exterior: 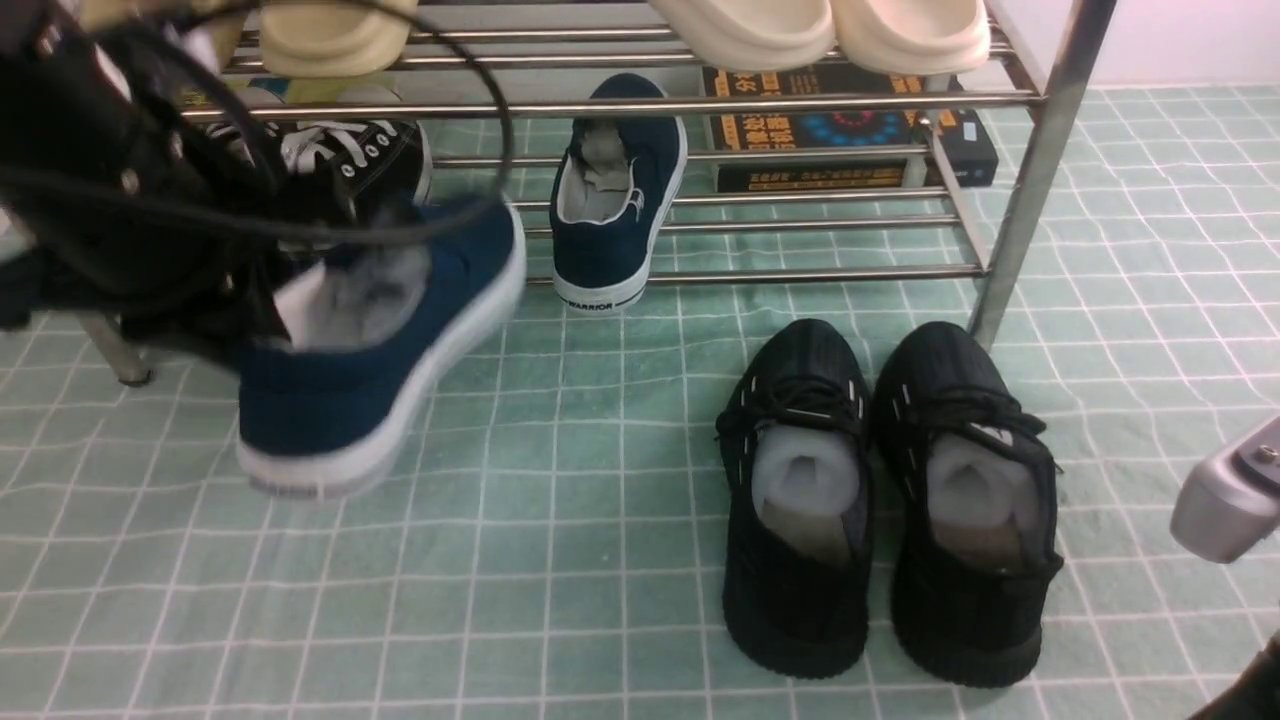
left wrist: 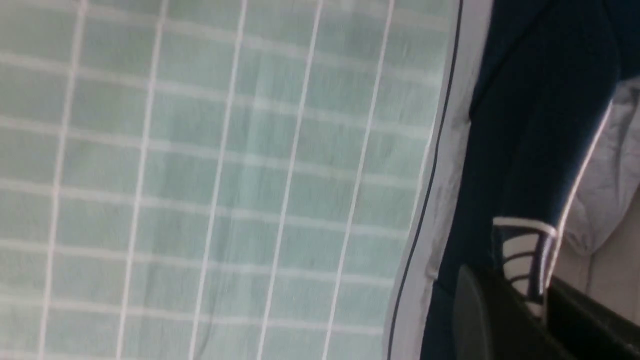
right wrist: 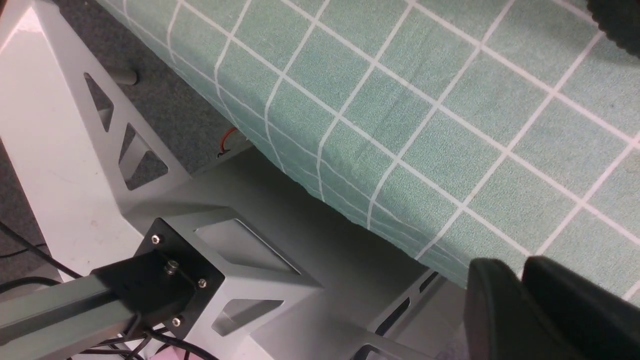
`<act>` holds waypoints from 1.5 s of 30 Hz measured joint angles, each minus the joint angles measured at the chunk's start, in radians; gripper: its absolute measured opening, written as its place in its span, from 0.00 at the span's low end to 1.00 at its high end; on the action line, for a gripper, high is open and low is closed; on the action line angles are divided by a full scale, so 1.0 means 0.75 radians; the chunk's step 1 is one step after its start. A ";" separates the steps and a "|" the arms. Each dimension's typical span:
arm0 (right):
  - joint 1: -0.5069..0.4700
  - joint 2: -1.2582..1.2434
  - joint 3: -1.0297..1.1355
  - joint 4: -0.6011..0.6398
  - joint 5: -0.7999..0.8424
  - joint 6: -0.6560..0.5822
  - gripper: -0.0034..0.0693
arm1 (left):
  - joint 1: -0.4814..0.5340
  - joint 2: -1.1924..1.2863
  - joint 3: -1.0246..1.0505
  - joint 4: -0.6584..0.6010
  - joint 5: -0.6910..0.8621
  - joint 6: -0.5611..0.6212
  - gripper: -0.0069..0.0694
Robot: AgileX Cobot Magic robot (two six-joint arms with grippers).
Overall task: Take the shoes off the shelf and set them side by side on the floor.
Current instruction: 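Set the held shoe down on the floor in front of the rack with the left gripper, then reach toward the shoe rack and grasp a shoe on it with the right gripper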
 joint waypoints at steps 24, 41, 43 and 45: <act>0.000 0.003 -0.015 0.009 -0.104 0.000 0.22 | -0.001 0.001 0.555 -0.196 -0.748 -0.024 0.19; 0.000 0.338 -0.432 0.086 0.057 0.008 0.25 | -0.001 -0.078 0.514 -0.156 -0.655 0.230 0.56; 0.000 0.389 -0.483 0.091 0.060 0.030 0.25 | -0.001 -0.108 0.485 -0.102 -0.627 0.240 0.50; 0.007 0.470 -0.550 0.091 0.061 0.085 0.25 | -0.001 -0.149 0.447 -0.010 -0.588 0.243 0.40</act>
